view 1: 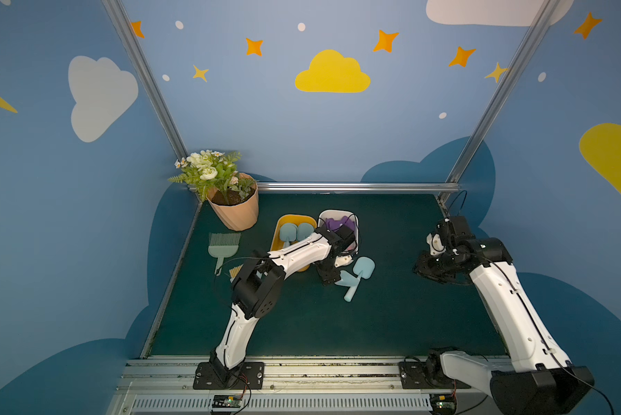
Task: Sort the small shovels by color and place them into the storage box
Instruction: Pick up the shovel from the center of the board.
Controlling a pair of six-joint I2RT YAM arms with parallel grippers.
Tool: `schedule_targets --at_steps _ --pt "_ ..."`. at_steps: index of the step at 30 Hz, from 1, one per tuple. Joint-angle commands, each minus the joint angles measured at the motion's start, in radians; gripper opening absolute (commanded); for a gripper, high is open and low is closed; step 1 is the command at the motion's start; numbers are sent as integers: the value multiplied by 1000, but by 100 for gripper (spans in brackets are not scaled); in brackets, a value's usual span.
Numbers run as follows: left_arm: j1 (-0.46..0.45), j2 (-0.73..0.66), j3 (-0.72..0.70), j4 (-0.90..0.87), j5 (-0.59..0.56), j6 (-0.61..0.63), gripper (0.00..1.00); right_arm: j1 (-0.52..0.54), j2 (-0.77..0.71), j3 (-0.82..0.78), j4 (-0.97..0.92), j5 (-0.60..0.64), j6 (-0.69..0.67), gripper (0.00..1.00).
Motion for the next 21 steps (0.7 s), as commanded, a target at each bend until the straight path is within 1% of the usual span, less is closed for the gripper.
schedule_targets --at_steps 1,9,21 --pt "7 15 -18 32 -43 45 78 -7 4 -7 9 -7 -12 39" --pt "37 54 -1 44 -62 67 78 -15 16 -18 17 -10 -14 39" --pt "39 5 -65 156 -102 99 79 -21 28 -27 23 -15 -18 39"
